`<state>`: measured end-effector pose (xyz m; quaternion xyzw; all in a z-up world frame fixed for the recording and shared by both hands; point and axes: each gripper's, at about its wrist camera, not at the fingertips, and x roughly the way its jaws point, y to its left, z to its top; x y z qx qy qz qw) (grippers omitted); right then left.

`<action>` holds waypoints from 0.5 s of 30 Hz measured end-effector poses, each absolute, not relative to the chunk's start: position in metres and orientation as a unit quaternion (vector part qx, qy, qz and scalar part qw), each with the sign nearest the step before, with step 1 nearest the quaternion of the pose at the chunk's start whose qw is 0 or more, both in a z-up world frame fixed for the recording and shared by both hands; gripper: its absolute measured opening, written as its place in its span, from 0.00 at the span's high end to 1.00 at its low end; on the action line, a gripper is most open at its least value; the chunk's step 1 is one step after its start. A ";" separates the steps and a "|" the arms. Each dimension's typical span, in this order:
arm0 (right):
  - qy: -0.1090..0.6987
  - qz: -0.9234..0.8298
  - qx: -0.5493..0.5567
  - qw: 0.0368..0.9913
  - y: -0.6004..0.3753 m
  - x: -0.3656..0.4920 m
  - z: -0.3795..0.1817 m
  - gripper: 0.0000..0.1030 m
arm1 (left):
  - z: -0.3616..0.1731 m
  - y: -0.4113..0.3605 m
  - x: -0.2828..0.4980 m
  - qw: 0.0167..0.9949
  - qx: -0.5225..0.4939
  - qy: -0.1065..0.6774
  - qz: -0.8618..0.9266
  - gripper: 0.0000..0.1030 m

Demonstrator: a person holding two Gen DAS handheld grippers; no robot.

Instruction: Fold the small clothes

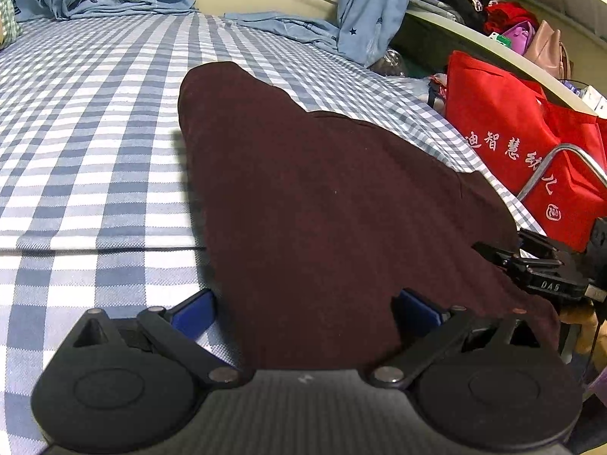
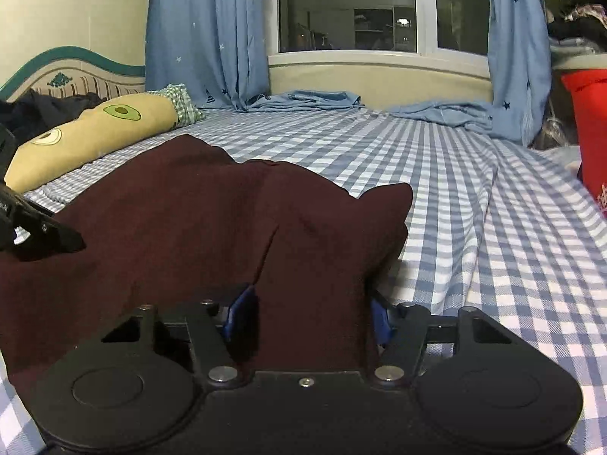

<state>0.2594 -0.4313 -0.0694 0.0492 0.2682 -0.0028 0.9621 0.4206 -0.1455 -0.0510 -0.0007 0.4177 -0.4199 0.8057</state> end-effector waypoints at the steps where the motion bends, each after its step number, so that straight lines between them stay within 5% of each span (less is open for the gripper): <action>1: 0.272 0.001 0.072 0.960 -0.439 0.260 -0.071 0.29 | -0.051 -0.146 0.420 0.807 0.000 0.416 -0.420 0.00; 4: 0.287 0.009 0.142 0.947 -0.463 0.264 -0.079 0.16 | -0.051 -0.147 0.420 0.808 -0.003 0.418 -0.416 0.00; 15: 0.294 0.022 0.150 0.944 -0.464 0.268 -0.079 0.14 | -0.054 -0.158 0.417 0.819 0.015 0.400 -0.411 0.00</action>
